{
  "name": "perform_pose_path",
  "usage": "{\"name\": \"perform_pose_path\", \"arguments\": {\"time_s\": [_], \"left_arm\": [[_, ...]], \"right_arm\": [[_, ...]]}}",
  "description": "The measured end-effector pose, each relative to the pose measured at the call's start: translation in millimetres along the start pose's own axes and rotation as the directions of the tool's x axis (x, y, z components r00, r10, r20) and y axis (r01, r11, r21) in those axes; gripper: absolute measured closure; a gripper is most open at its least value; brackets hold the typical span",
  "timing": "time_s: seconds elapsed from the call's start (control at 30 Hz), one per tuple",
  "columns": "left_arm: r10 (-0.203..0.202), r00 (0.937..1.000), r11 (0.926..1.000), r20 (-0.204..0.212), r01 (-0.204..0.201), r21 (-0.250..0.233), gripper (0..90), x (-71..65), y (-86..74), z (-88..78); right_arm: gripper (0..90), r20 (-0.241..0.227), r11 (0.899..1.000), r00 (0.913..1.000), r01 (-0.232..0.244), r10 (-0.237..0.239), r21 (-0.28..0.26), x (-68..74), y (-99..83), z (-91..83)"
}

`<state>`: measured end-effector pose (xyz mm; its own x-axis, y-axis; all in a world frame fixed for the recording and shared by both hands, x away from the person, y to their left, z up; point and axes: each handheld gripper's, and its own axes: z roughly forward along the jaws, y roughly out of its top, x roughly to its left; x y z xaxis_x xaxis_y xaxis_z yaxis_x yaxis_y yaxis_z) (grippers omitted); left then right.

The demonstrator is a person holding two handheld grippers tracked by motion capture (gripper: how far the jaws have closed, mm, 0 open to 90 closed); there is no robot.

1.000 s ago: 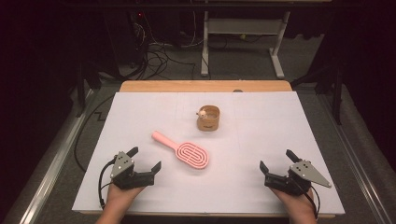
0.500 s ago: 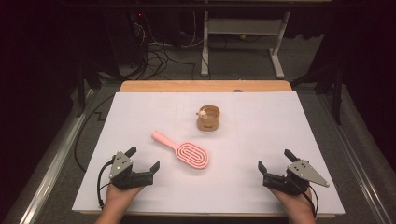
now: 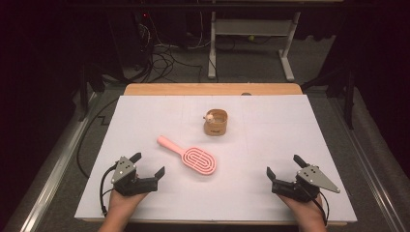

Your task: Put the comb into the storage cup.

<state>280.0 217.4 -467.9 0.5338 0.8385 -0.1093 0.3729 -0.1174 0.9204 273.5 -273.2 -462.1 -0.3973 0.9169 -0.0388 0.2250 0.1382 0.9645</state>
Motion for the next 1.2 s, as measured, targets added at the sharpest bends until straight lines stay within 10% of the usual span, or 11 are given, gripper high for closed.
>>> {"name": "perform_pose_path", "arguments": {"time_s": [0.37, 1.2], "left_arm": [[-0.046, 0.9985, 0.9988, 0.030, 0.047, -0.016, 0.0, 3.9, 0.6, -1.2], [0.008, 0.9993, 0.9994, 0.036, -0.007, -0.033, 20.3, 1.3, 5.4, -8.9]], "right_arm": [[0.9, 0.001, 1.000, 1.0000, 0.003, -0.003, 0.001, 0.6, 0.5, -1.0], [1.3, -0.003, 1.000, 1.0000, 0.006, -0.006, 0.001, 0.7, 0.9, -1.3]]}}
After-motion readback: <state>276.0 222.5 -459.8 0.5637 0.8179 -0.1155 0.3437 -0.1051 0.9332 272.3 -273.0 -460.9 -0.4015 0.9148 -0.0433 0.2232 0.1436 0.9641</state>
